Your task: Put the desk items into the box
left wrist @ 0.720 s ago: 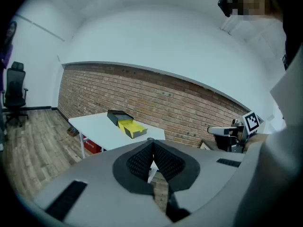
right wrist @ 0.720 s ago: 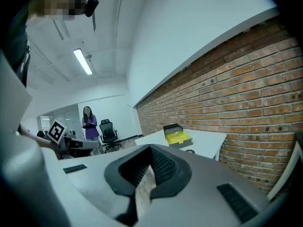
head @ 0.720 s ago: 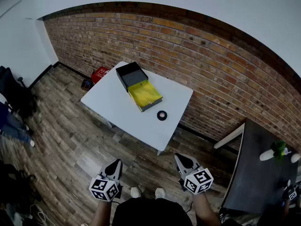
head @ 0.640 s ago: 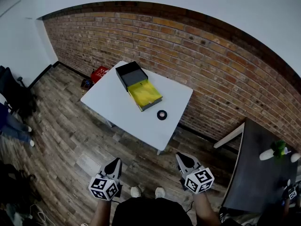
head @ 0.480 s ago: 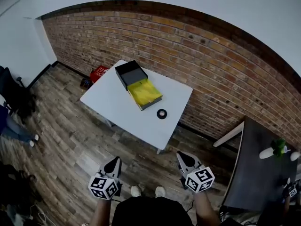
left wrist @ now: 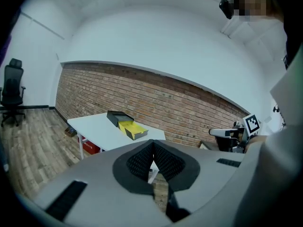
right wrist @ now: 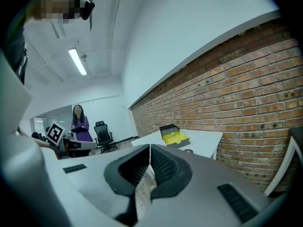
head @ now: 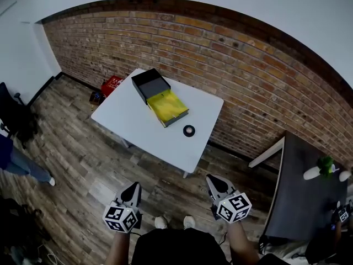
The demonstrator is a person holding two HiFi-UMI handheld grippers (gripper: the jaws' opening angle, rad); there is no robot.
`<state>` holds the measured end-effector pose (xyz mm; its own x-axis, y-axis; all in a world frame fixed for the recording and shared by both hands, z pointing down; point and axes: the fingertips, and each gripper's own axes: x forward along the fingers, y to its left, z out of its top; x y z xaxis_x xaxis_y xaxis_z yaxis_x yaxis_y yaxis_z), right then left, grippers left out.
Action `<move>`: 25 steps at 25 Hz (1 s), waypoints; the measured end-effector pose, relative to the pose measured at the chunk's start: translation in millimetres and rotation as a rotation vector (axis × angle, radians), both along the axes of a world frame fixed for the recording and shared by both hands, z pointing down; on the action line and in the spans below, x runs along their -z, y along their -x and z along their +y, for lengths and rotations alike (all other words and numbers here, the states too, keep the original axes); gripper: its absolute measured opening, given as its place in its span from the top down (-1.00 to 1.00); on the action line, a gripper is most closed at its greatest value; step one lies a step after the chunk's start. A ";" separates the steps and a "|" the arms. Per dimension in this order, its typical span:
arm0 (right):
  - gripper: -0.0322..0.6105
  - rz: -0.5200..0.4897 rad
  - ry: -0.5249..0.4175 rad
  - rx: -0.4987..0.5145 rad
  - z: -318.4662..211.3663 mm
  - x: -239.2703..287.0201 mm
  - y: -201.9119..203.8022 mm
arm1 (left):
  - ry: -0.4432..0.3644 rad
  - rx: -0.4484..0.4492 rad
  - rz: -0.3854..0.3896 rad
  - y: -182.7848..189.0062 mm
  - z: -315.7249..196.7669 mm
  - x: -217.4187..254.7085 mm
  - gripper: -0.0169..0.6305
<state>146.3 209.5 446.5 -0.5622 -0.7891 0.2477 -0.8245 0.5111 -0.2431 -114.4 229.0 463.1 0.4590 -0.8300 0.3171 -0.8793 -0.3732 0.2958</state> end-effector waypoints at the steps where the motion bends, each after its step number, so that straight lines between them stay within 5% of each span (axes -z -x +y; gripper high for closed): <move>1: 0.83 -0.005 0.005 -0.004 0.1 -1.0 1.2 | -0.001 -0.004 0.002 0.9 -0.3 -0.1 0.91; 8: 0.83 -0.061 0.036 -0.006 1.1 -3.3 21.1 | 0.005 -0.020 0.002 21.9 -0.1 -4.3 0.91; 25: 0.83 0.012 0.054 0.004 12.1 -17.5 87.5 | 0.034 -0.029 -0.009 84.9 17.1 -24.8 0.91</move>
